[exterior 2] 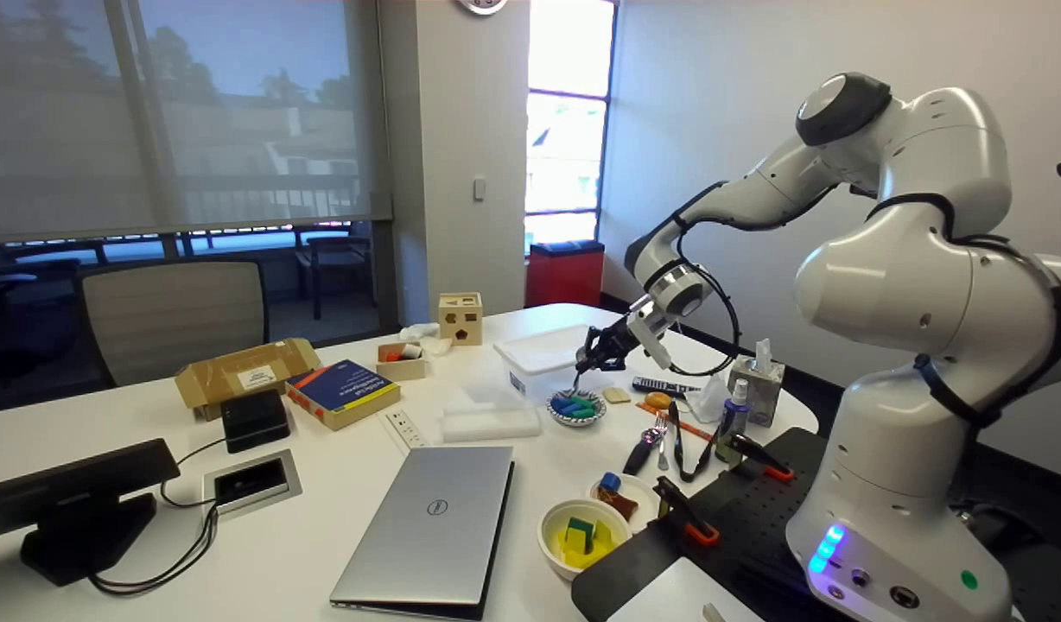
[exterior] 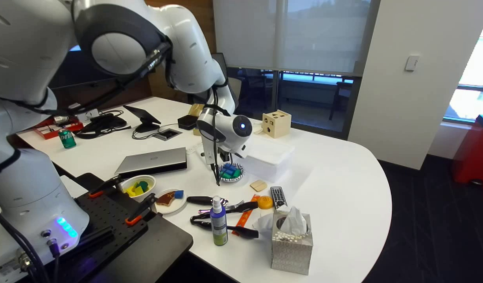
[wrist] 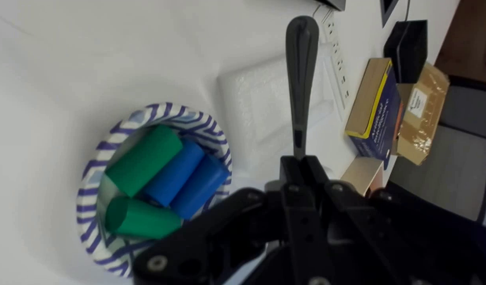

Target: Use the silver spoon to push the blue block off the white plate

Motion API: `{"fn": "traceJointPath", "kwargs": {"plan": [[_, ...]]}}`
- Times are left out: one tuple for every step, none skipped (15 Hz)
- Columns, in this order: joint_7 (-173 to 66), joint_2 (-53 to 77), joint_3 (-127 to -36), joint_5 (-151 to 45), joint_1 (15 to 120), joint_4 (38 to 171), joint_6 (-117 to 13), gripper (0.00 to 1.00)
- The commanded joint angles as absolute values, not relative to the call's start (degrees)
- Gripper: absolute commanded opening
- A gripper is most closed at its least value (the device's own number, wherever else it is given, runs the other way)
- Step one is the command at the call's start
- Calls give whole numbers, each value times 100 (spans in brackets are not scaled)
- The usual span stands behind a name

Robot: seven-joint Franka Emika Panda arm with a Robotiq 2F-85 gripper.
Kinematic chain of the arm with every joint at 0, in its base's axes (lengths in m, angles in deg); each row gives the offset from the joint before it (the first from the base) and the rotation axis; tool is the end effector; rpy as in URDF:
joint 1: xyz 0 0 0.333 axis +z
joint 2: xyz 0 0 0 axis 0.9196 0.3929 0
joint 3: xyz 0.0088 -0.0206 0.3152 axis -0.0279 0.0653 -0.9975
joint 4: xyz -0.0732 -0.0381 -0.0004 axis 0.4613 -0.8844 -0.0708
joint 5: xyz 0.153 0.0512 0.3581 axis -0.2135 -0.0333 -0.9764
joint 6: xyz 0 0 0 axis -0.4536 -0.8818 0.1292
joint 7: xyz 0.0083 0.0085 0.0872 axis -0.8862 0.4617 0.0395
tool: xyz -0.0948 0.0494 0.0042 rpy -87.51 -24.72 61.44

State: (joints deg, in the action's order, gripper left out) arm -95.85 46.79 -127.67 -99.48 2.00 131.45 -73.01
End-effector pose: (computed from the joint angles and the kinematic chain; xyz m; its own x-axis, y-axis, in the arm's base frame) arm 0.5124 -0.2087 0.0811 0.7977 -0.6017 -0.0396 -0.4259 -0.5157 -0.7434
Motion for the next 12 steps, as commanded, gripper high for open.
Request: {"fn": "traceJointPath", "kwargs": {"plan": [[-10274, 5493, -12693, -10238, -10, 12712, -6438, 2], [-10392, 5648, -12612, -10298, -3, 12606, -6147, 2], [-10483, 5787, -12498, -10358, 31, 12473, -5797, 2], [-10574, 5907, -12385, -10461, 63, 12321, -5428, 2], [-10687, 6007, -12301, -10631, 70, 12184, -5089, 2], [-10826, 6083, -12237, -10854, 72, 12059, -4779, 2], [-10915, 6089, -12128, -11095, 141, 11950, -4501, 2], [-10971, 6075, -12002, -11336, 244, 11832, -4212, 2], [-10996, 6015, -11850, -11563, 377, 11763, -3979, 2], [-10947, 5942, -11675, -11771, 531, 11700, -3751, 2], [-10890, 5914, -11482, -11967, 688, 11606, -3499, 2], [-10750, 5907, -11251, -12103, 899, 11495, -3202, 2]]}}
